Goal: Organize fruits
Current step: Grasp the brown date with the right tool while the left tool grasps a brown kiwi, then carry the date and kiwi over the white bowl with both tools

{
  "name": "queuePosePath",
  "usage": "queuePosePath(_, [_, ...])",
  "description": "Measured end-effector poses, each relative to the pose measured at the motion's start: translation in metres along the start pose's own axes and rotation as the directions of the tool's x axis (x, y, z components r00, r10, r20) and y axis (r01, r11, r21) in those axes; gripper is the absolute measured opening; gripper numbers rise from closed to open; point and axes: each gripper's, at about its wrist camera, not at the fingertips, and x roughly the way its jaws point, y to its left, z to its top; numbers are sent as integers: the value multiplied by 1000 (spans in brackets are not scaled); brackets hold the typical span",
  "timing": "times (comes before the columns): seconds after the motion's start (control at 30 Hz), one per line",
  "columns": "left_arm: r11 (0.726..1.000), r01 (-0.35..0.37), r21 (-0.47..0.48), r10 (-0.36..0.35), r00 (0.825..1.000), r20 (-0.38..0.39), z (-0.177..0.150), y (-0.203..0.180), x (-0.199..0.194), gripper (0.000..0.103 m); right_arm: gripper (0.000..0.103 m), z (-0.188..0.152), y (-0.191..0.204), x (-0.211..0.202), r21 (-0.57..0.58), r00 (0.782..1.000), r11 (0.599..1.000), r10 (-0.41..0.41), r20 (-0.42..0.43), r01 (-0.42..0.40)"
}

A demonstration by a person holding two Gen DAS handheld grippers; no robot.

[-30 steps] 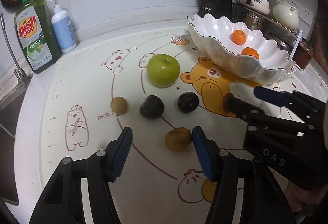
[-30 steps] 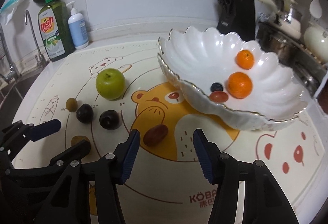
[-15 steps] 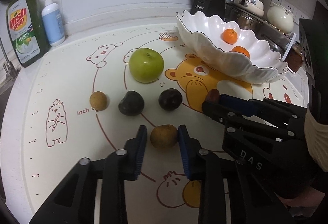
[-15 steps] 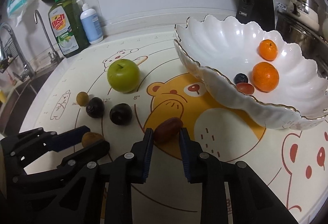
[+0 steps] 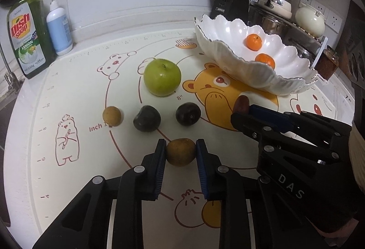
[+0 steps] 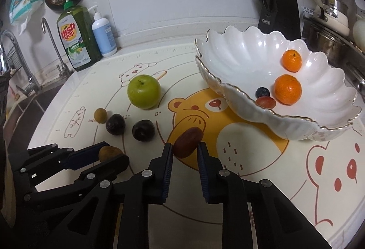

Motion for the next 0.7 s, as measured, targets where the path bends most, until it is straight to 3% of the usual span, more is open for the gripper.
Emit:
queuePosePath(0.53, [1000, -5, 29, 3, 998, 65, 39, -14, -23, 26, 21, 17, -14, -41, 33, 994, 995, -97, 56, 95])
queuePosePath(0.7, [999, 9, 52, -13, 997, 81, 56, -30, -24, 26, 16, 24, -30, -54, 68, 989, 990, -125, 81, 120])
